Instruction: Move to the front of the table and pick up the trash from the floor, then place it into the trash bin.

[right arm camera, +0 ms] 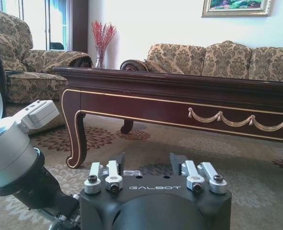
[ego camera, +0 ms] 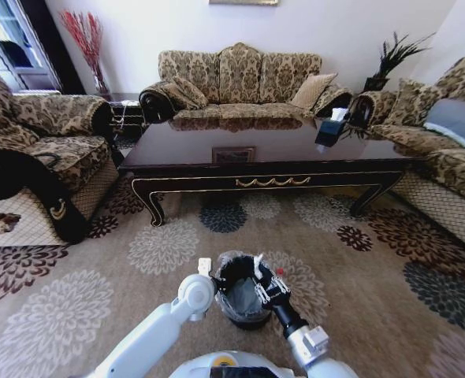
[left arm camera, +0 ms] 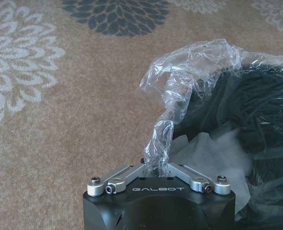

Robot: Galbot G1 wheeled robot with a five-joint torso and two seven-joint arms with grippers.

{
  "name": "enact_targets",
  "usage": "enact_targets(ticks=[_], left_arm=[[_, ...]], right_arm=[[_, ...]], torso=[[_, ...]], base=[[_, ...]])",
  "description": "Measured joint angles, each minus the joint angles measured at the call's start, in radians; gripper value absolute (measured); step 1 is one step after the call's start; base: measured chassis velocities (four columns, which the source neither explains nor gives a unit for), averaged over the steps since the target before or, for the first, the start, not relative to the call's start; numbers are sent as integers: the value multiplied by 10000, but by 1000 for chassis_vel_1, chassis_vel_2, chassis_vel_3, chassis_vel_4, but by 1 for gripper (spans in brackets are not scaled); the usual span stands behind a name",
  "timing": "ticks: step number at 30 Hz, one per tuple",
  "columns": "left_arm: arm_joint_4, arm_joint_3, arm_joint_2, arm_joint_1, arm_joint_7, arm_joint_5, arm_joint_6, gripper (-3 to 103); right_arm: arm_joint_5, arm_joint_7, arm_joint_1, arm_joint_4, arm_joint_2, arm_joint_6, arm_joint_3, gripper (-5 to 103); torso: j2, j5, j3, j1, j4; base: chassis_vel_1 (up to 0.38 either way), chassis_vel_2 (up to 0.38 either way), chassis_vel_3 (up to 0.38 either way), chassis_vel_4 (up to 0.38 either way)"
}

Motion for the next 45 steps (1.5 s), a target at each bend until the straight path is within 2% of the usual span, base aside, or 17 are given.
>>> enact_targets(ticks=[3,6,7,9,11,13,19,22,23,27,28,38,45], left_arm=[[-71,-125,100,115,8,18,9,0],[-105,-197,155,162,21,30,15,0],[-124,-288,196,224,44,76,17,0],[-132,-358,210,273,57,98,18,0],[-150,-497,232,375,85,125,19,0],[-186,-653,277,486,139,165,22,0],[-226,-1337,500,816,460,440,26,0],[-386,-2010,787,1313,726,515,26,0],[-386,-2010,787,1313,726,515,26,0],[-543,-2591,1231,1842,1144,637,29,0],[-619,-2924,1356,2086,1278,683,29,0],[-1023,-3648,1679,2886,1583,706,-10,0],[-1318,-4030,1648,3283,1631,746,-81,0]], right_arm=[[0,14,-34,7,24,11,3,67],[5,27,-32,8,33,11,2,73],[19,35,-25,8,41,11,8,83],[26,38,-26,12,44,11,20,83],[36,45,-53,47,45,11,44,94],[82,93,-65,73,45,11,79,99],[790,588,172,41,118,-238,292,100],[1859,1294,668,-338,135,-711,499,100],[1859,1294,668,-338,135,-711,499,100],[2833,1933,1427,-1183,97,-1174,725,100],[2807,2064,1782,-1876,85,-1208,859,100],[2702,2325,2616,-4076,221,-1589,676,100],[2535,2471,3495,-5925,749,-1538,287,100]], torso=[[0,0,-1,0,0],[0,0,0,0,0],[0,0,0,0,0],[0,0,0,0,0],[0,0,0,0,0],[0,0,0,0,0],[0,0,0,0,-1],[0,0,0,-1,0],[0,0,0,-1,0],[0,0,0,0,0],[0,0,0,0,3],[0,0,1,0,0],[0,0,0,0,0]], base=[[0,0,0,0],[0,0,0,0],[0,0,0,0],[0,0,0,0],[0,0,0,0],[0,0,0,0],[0,0,0,0],[0,0,0,0],[0,0,0,0],[0,0,0,0],[0,0,0,0],[0,0,0,0],[0,0,0,0]])
